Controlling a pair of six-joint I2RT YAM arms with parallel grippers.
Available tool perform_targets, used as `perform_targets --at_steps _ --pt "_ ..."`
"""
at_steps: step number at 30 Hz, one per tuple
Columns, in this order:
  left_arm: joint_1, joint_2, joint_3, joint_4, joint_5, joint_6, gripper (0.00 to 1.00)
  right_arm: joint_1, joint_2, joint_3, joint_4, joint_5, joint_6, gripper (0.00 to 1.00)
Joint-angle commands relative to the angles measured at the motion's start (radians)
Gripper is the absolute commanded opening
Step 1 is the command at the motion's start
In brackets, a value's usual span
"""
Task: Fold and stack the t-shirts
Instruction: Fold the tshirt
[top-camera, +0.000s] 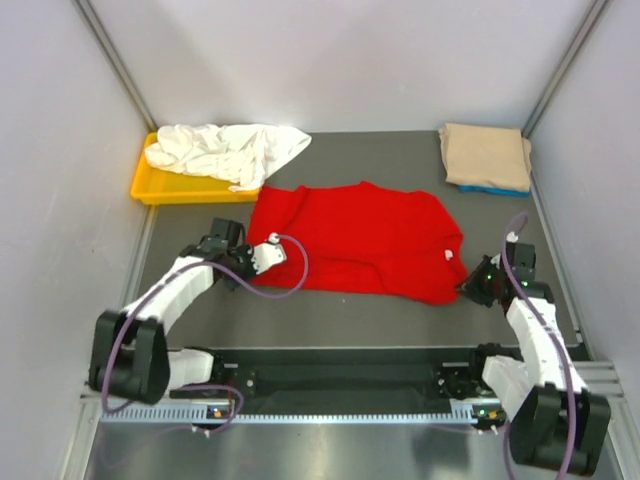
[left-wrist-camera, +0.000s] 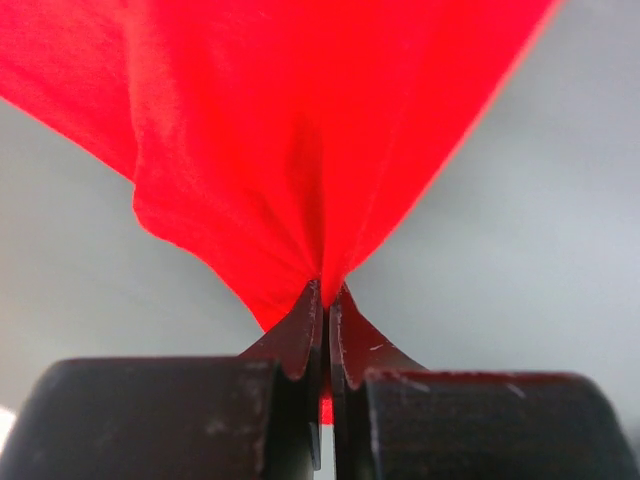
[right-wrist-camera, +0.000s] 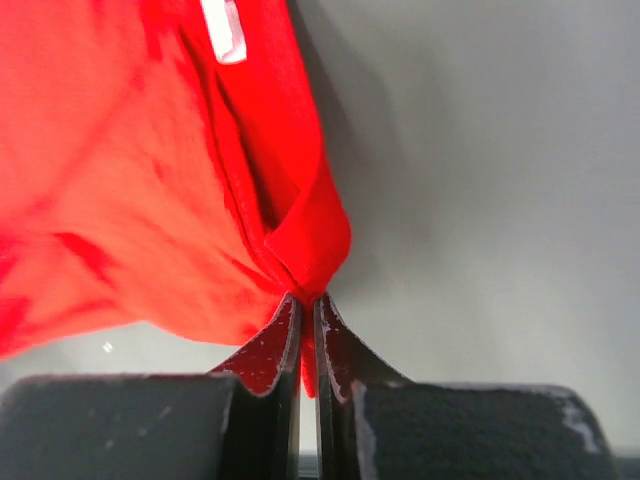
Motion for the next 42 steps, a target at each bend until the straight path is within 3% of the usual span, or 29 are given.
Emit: perform_targets --at_steps 1,4,6,7,8,9,10,12,16,17,18,19,21,25,33,37,42 --pt "-0.001 -0.208 -0.019 -0.387 0.074 0.049 0.0 0.005 -0.172 0.074 -0.2 0.043 0.064 0.0" --pt "-0.004 -0.19 -0.004 -0.531 0.056 0.055 0.0 0.004 -0.286 0.097 -0.31 0.077 0.093 0.0" --pt "-0.005 -0.182 0.005 -0.574 0.06 0.063 0.08 0.004 -0.331 0.094 -0.359 0.086 0.11 0.01" --pt "-0.005 -0.179 0.016 -0.628 0.082 0.08 0.36 0.004 -0.366 0.088 -0.391 0.094 0.109 0.03" --pt "-0.004 -0.179 0.031 -0.663 0.087 0.084 0.53 0.005 -0.38 0.083 -0.407 0.115 0.108 0.11" --pt "-0.004 -0.179 0.08 -0.691 0.091 0.088 0.88 0.004 -0.398 0.08 -0.419 0.128 0.098 0.36" --pt "0.004 -0.183 0.105 -0.71 0.079 0.086 0.98 0.004 -0.404 0.083 -0.425 0.135 0.093 0.47" --pt "0.048 -0.19 0.201 -0.667 0.042 0.056 0.99 0.004 -0.405 0.112 -0.413 0.18 0.096 0.6" --pt "0.151 -0.086 0.346 -0.339 -0.015 -0.19 0.95 0.007 -0.296 0.259 -0.12 0.13 -0.011 0.61" --pt "0.176 -0.041 0.375 -0.269 0.026 -0.237 0.88 0.01 -0.247 0.282 -0.069 0.063 -0.034 0.61" --pt "0.183 0.008 0.431 -0.248 0.046 -0.318 0.71 0.031 -0.122 0.333 -0.019 0.033 -0.087 0.6" --pt "0.188 0.107 0.458 -0.228 0.048 -0.36 0.62 0.049 -0.052 0.37 0.04 0.027 -0.111 0.59" --pt "0.194 0.203 0.528 -0.172 0.053 -0.423 0.57 0.136 0.174 0.51 0.062 0.056 -0.179 0.57" --pt "0.2 0.397 0.605 -0.073 0.076 -0.558 0.7 0.278 0.501 0.758 0.068 0.094 -0.296 0.55" --pt "0.176 0.577 0.665 0.065 0.024 -0.693 0.77 0.347 1.069 1.182 0.04 0.096 -0.419 0.5" --pt "0.174 0.663 0.703 0.079 0.021 -0.719 0.77 0.362 1.229 1.31 -0.049 0.073 -0.45 0.5" --pt "0.161 0.732 0.728 0.08 0.036 -0.733 0.73 0.373 1.267 1.274 -0.034 0.019 -0.451 0.49"
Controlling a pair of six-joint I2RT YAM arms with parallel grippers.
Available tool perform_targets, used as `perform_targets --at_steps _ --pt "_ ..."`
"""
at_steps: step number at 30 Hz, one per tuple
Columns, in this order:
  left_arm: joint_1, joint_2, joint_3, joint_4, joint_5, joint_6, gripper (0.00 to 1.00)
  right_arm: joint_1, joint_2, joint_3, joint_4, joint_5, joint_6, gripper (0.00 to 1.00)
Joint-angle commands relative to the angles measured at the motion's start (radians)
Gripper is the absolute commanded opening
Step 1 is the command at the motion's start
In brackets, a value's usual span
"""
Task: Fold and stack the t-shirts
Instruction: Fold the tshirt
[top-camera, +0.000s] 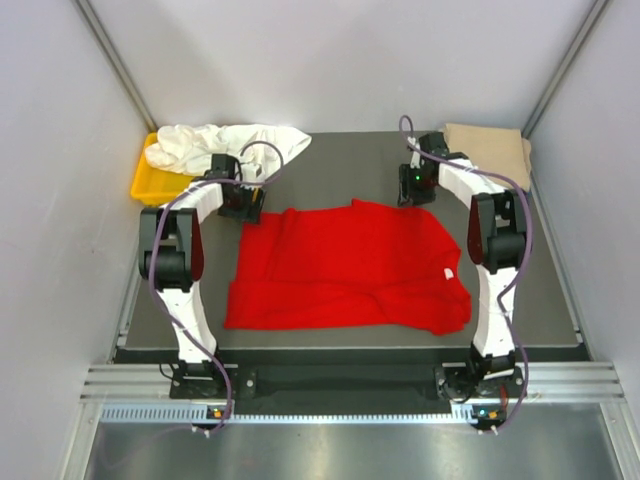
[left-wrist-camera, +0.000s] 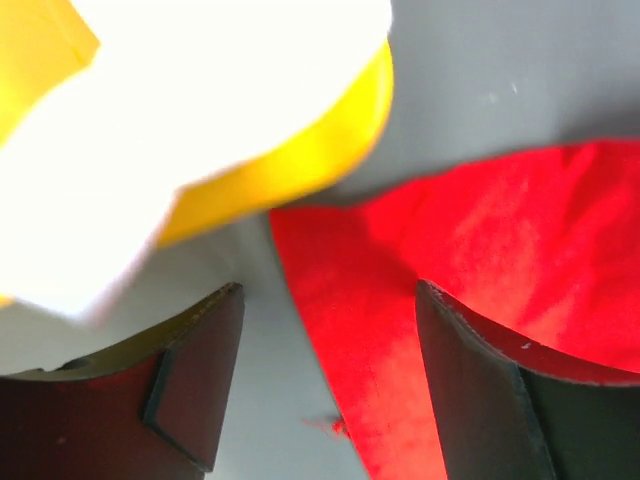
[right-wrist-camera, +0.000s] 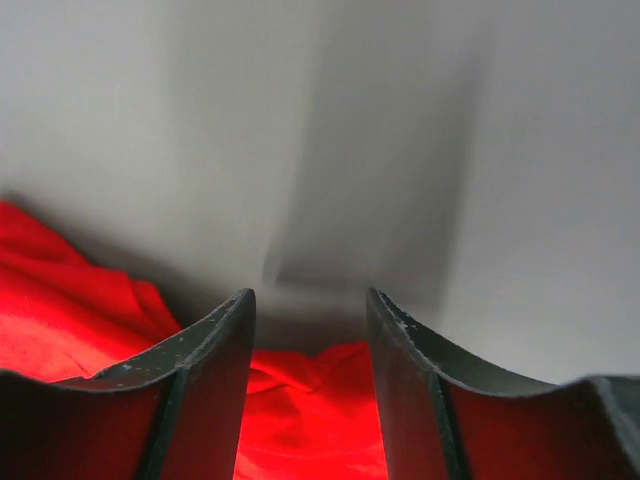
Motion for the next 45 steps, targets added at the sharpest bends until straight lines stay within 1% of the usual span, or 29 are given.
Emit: perform_targets --at_steps 1,2,3,5,6,7,8,9,12,14,16,18,22,25,26,27,29,31,32,34,36,38,39,40,41,43,44,45 --pt "-0.01 0.058 0.03 0.024 0.013 -0.044 0.72 0.024 -0.012 0.012 -0.022 -0.064 -0.029 0.47" --pt "-0.009 0.064 0.025 0.026 0.015 -0.046 0.7 0.024 -0.011 0.008 -0.027 -0.092 -0.025 0.46" --pt "-0.01 0.068 0.022 0.024 0.022 -0.046 0.67 0.022 -0.012 -0.007 -0.033 -0.1 -0.021 0.42" --pt "-0.009 0.069 0.011 0.021 0.039 -0.038 0.53 0.024 -0.021 -0.027 -0.031 -0.13 -0.024 0.31" --pt "-0.009 0.065 0.005 0.018 0.071 -0.029 0.44 0.021 -0.04 -0.049 -0.031 -0.135 -0.023 0.16" --pt "-0.009 0.046 -0.004 0.021 0.079 -0.026 0.04 0.019 -0.051 -0.06 -0.025 -0.136 -0.023 0.09" --pt "-0.007 0.034 -0.025 0.026 0.087 -0.027 0.0 0.018 -0.063 -0.07 -0.021 -0.132 -0.012 0.03" --pt "-0.006 0.02 -0.036 0.029 0.096 -0.018 0.0 0.002 -0.098 -0.098 -0.011 -0.129 -0.002 0.0" --pt "0.011 -0.076 -0.079 0.038 0.096 -0.004 0.0 -0.045 -0.179 -0.162 0.054 -0.113 0.046 0.0" --pt "0.045 -0.127 -0.13 0.065 0.096 0.0 0.0 -0.065 -0.23 -0.202 0.078 -0.107 0.067 0.0" --pt "0.091 -0.196 -0.167 0.082 0.104 0.025 0.0 -0.084 -0.31 -0.277 0.128 -0.106 0.075 0.0" --pt "0.099 -0.245 -0.211 0.089 0.116 0.064 0.0 -0.087 -0.379 -0.337 0.162 -0.107 0.089 0.0" --pt "0.118 -0.31 -0.245 0.072 0.148 0.098 0.0 -0.088 -0.456 -0.414 0.214 -0.127 0.106 0.0" --pt "0.122 -0.353 -0.257 0.069 0.165 0.129 0.0 -0.088 -0.457 -0.425 0.222 -0.141 0.112 0.0" --pt "0.123 -0.356 -0.262 0.069 0.16 0.132 0.0 -0.088 -0.422 -0.388 0.211 -0.141 0.103 0.02" --pt "0.122 -0.35 -0.259 0.067 0.151 0.144 0.0 -0.088 -0.398 -0.362 0.191 -0.143 0.097 0.12" --pt "0.122 -0.325 -0.242 0.053 0.156 0.148 0.0 -0.085 -0.314 -0.281 0.165 -0.117 0.087 0.41" --pt "0.122 -0.304 -0.228 0.034 0.179 0.151 0.0 -0.084 -0.258 -0.229 0.142 -0.084 0.083 0.5" --pt "0.122 -0.298 -0.224 0.027 0.185 0.151 0.0 -0.084 -0.203 -0.18 0.121 -0.066 0.08 0.54" --pt "0.12 -0.284 -0.225 0.024 0.193 0.148 0.0 -0.073 -0.16 -0.153 0.075 -0.083 0.071 0.56" --pt "0.122 -0.281 -0.23 0.029 0.191 0.151 0.0 -0.059 -0.117 -0.143 0.05 -0.133 0.069 0.57" --pt "0.122 -0.278 -0.234 0.033 0.186 0.152 0.0 -0.045 -0.076 -0.129 0.02 -0.153 0.075 0.55" --pt "0.12 -0.276 -0.233 0.032 0.186 0.154 0.0 -0.042 -0.06 -0.121 0.006 -0.172 0.077 0.52" --pt "0.122 -0.276 -0.23 0.03 0.186 0.154 0.0 -0.038 -0.046 -0.113 -0.01 -0.222 0.086 0.48" --pt "0.12 -0.275 -0.23 0.024 0.186 0.152 0.0 -0.039 -0.025 -0.11 -0.025 -0.257 0.09 0.35" --pt "0.122 -0.279 -0.224 0.015 0.191 0.155 0.0 -0.039 -0.02 -0.113 -0.027 -0.344 0.1 0.23" --pt "0.122 -0.29 -0.224 0.01 0.194 0.158 0.0 -0.041 -0.028 -0.124 -0.011 -0.366 0.106 0.07" --pt "0.122 -0.296 -0.225 0.007 0.196 0.161 0.0 -0.041 -0.038 -0.13 0.001 -0.374 0.113 0.0"
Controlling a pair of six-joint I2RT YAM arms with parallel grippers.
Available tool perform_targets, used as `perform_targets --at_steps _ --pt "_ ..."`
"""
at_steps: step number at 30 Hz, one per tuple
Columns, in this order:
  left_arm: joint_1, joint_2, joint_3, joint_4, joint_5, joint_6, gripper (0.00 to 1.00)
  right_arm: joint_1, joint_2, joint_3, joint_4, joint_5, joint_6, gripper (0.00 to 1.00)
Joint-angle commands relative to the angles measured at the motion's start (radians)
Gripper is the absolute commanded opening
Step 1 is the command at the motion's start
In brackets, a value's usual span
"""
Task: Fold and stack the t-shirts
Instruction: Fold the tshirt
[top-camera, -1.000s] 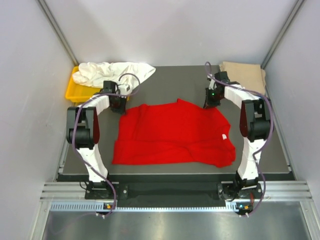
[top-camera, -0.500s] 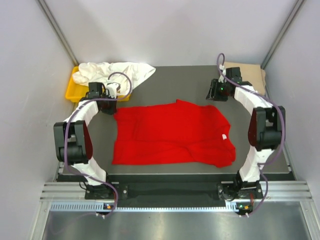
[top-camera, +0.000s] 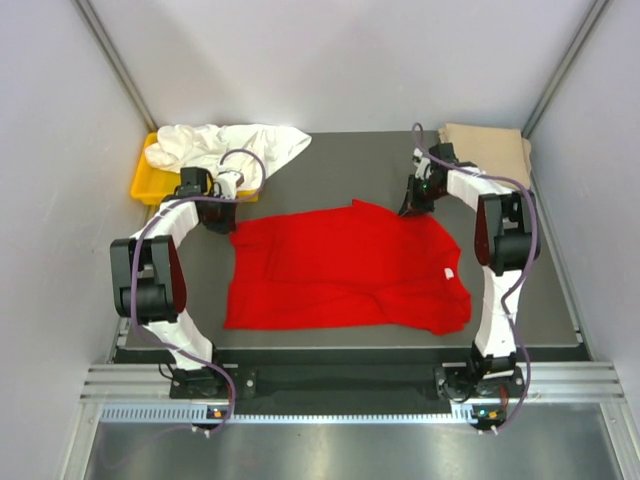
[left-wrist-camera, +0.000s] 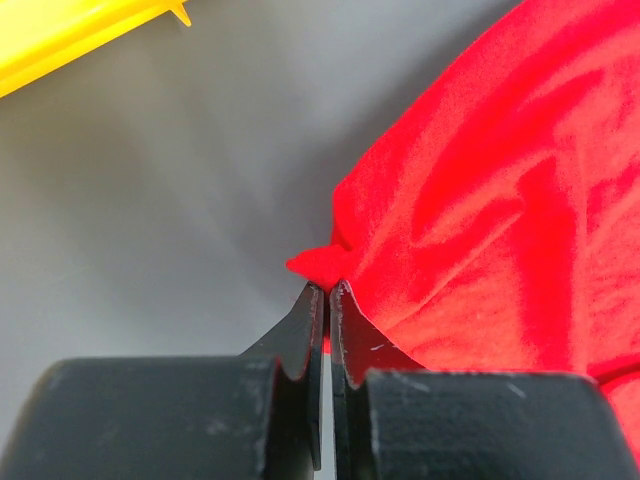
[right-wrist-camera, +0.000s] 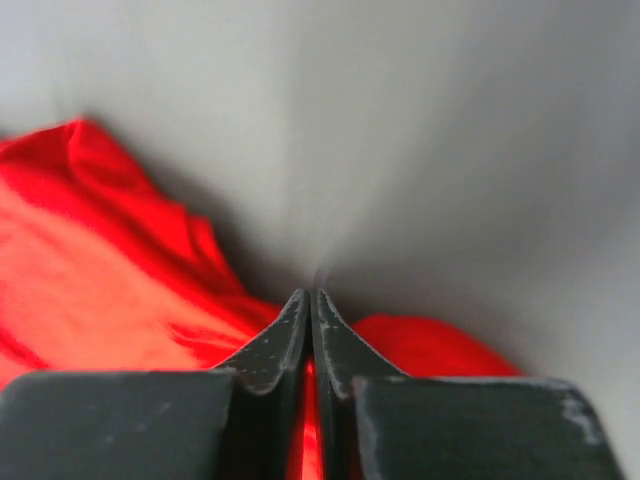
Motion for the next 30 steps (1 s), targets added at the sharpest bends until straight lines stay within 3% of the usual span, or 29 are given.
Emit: perform_targets --at_steps 1,7,16,20,21,22,23,26,30 --pt "0.001 -0.026 0.021 -0.017 0.032 0.029 0.0 0.006 -0.029 -0.012 -0.009 -0.106 0.034 0.0" --pt "0.003 -0.109 -0.003 0.002 0.02 0.064 0.0 -0.017 -0.204 -0.069 0.09 -0.007 0.063 0.0" --pt "0.004 -0.215 -0.094 -0.055 0.09 0.147 0.0 -0.029 -0.621 -0.45 0.203 0.026 0.095 0.0" --pt "0.004 -0.262 -0.157 -0.08 0.104 0.214 0.0 -0.031 -0.676 -0.526 0.232 0.094 0.091 0.0" --pt "0.004 -0.266 -0.174 -0.078 0.106 0.219 0.0 -0.032 -0.656 -0.506 0.226 0.102 0.08 0.05" --pt "0.004 -0.267 -0.177 -0.078 0.103 0.222 0.0 -0.032 -0.628 -0.477 0.219 0.116 0.063 0.16" --pt "0.004 -0.266 -0.177 -0.08 0.106 0.218 0.0 -0.032 -0.56 -0.404 0.197 0.13 0.059 0.33" --pt "0.004 -0.266 -0.168 -0.083 0.121 0.207 0.0 -0.035 -0.411 -0.26 0.17 0.173 0.055 0.58" --pt "0.004 -0.259 -0.165 -0.077 0.122 0.199 0.0 -0.028 -0.216 -0.086 0.096 0.115 0.054 0.64"
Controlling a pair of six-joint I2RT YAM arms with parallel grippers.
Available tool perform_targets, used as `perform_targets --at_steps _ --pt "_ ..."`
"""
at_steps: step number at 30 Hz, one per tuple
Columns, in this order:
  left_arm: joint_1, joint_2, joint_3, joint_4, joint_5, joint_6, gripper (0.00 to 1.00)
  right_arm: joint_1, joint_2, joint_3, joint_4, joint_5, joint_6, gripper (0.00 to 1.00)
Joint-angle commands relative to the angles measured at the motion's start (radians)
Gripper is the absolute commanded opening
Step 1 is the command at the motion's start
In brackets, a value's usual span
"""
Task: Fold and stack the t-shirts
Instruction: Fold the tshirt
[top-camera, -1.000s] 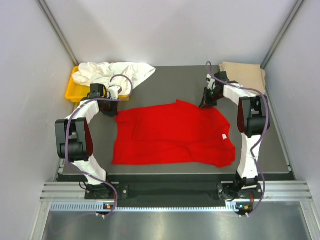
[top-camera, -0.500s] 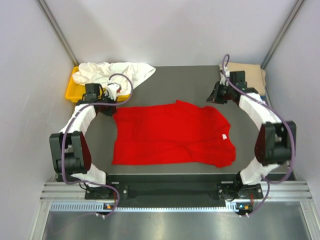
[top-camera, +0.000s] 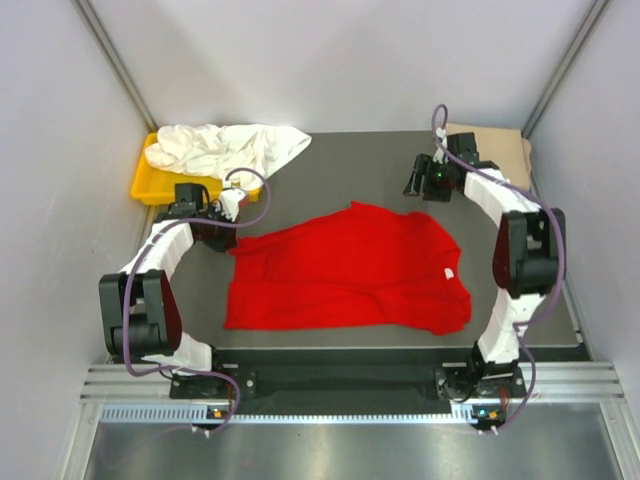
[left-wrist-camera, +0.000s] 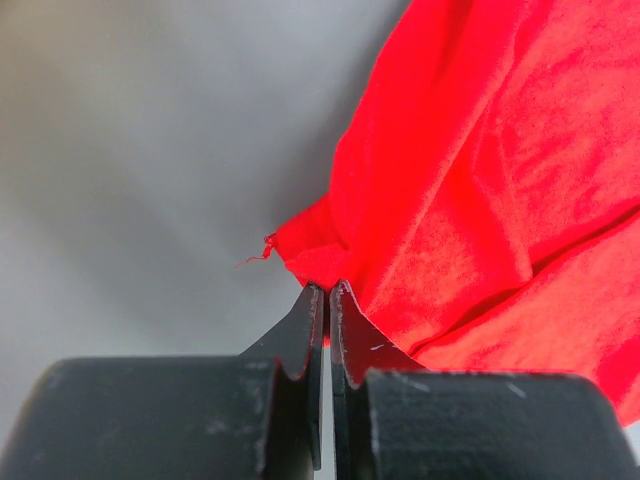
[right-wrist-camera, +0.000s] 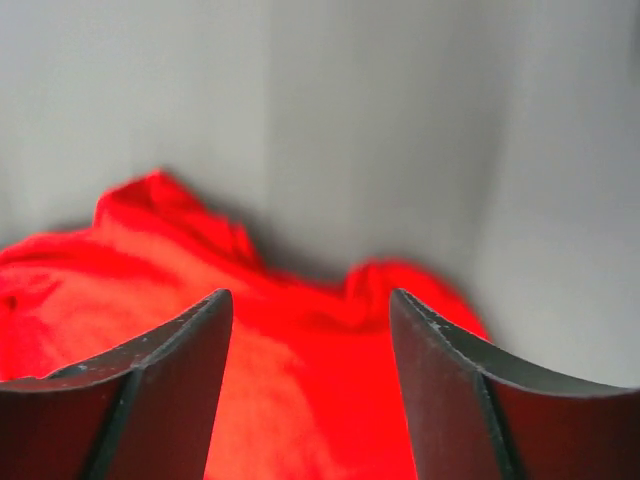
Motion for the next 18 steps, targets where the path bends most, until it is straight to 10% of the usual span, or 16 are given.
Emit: perform_targets --at_steps 1,10,18 --pt "0.004 -0.03 0.007 0.01 0.037 0.018 0.0 0.009 0.126 0.133 -0.036 -0.042 -0.015 0.65" --pt "0.004 0.009 0.02 0.013 0.023 0.014 0.0 0.185 0.332 0.29 0.007 -0.176 -0.047 0.7" --pt "0.003 -0.014 0.015 0.011 -0.001 0.026 0.0 0.197 0.326 0.23 0.054 -0.226 0.016 0.04"
